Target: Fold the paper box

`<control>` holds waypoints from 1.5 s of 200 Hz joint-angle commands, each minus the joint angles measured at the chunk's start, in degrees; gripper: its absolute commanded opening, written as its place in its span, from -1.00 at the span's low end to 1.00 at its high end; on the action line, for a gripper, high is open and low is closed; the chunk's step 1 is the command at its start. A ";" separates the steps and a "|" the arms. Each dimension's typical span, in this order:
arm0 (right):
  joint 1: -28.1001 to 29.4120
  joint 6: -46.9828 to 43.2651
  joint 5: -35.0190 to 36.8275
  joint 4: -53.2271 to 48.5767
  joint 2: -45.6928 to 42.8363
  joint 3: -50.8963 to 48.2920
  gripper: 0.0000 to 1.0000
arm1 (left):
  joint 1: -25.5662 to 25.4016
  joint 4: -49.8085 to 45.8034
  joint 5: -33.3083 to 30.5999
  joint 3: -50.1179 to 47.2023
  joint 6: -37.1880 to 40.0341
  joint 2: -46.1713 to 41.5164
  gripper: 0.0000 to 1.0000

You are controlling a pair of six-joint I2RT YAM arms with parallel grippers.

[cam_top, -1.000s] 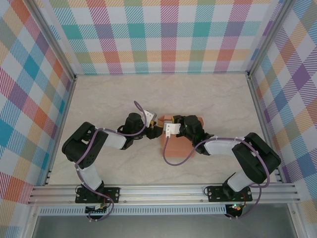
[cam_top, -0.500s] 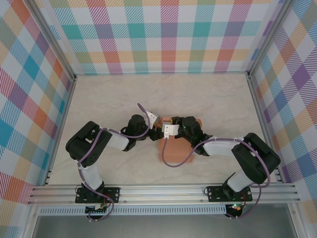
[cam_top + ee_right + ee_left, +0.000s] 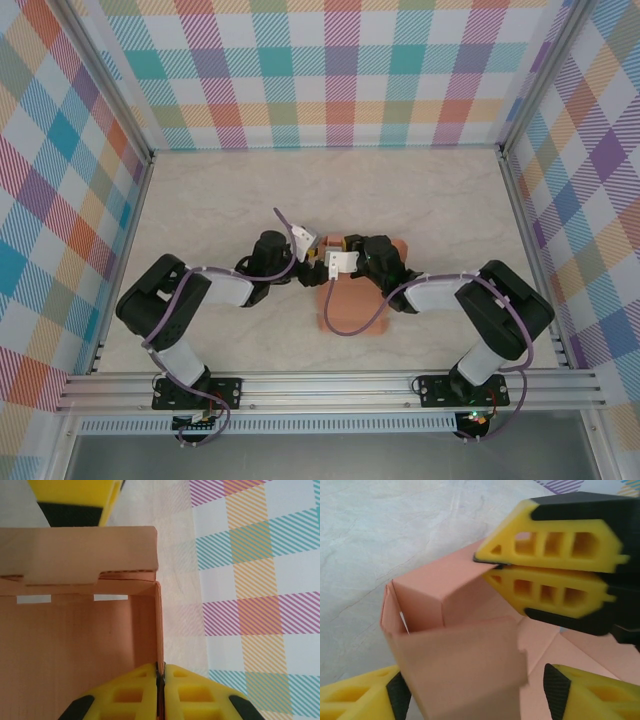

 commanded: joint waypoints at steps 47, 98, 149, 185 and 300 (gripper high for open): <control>-0.40 -2.62 -1.38 2.03 1.73 3.25 -0.81 | 3.80 5.33 3.64 -1.75 -1.81 0.46 0.15; -0.96 -2.28 -2.30 1.04 1.26 3.82 -0.82 | 4.38 3.55 4.48 -0.34 -0.28 1.56 -0.07; -0.63 -0.01 -3.21 0.88 -0.48 2.64 -0.76 | 4.38 4.85 0.40 2.21 -0.56 5.77 -0.21; 0.16 -0.93 -3.97 -0.33 -2.30 1.80 -0.77 | 4.34 5.90 -0.69 3.81 -0.32 7.93 -0.22; 2.12 -1.34 -1.54 0.79 2.77 1.54 -0.80 | 3.50 6.47 -6.28 7.08 -0.24 11.48 -0.16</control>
